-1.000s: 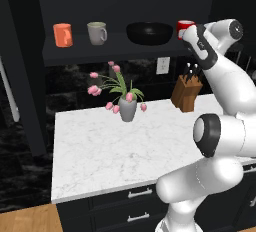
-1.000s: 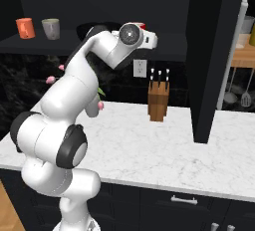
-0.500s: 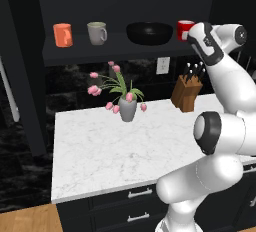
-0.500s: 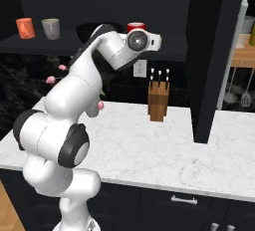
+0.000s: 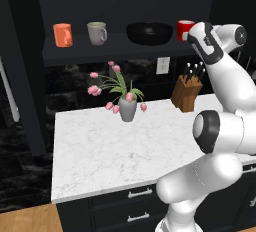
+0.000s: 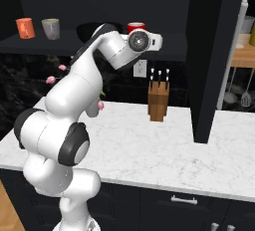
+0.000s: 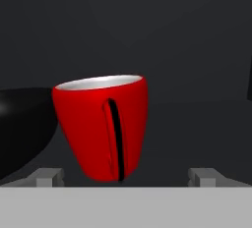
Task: Gather all objects into one cabinet and sort the glasses and bowls to opposite sides.
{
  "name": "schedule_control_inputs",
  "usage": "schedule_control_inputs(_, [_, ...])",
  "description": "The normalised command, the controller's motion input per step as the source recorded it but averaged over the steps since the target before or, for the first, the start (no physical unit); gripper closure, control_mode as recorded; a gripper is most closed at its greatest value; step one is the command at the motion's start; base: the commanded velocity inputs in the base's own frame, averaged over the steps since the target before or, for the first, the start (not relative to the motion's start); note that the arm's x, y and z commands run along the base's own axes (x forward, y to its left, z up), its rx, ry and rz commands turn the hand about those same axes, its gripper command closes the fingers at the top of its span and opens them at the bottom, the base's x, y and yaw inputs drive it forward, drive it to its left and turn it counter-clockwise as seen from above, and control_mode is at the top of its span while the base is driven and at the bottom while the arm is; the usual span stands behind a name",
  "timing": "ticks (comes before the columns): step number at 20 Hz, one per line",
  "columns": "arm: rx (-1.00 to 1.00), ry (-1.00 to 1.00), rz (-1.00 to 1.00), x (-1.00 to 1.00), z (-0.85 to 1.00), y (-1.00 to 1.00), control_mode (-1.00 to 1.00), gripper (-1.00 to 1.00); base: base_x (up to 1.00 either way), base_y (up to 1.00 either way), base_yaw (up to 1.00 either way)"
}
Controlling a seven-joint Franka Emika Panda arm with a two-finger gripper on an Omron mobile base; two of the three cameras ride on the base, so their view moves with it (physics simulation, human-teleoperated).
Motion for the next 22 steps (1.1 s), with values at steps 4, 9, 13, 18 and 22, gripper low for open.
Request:
schedule_control_inputs(4, [0.00, 0.00, 0.00, 0.02, 0.12, 0.00, -1.00, -1.00, 0.00, 0.00, 0.00])
schedule_control_inputs(9, [0.00, 0.00, 0.00, 0.04, 0.09, 0.00, -1.00, -1.00, 0.00, 0.00, 0.00])
schedule_control_inputs(13, [0.00, 0.00, 0.00, 0.07, 0.05, 0.01, -1.00, -1.00, 0.00, 0.00, 0.00])
schedule_control_inputs(18, [0.00, 0.00, 0.00, 0.07, 0.00, 0.07, -1.00, -1.00, 0.00, 0.00, 0.00])
schedule_control_inputs(22, [0.00, 0.00, 0.00, 0.04, 0.00, 0.06, -1.00, -1.00, 0.00, 0.00, 0.00])
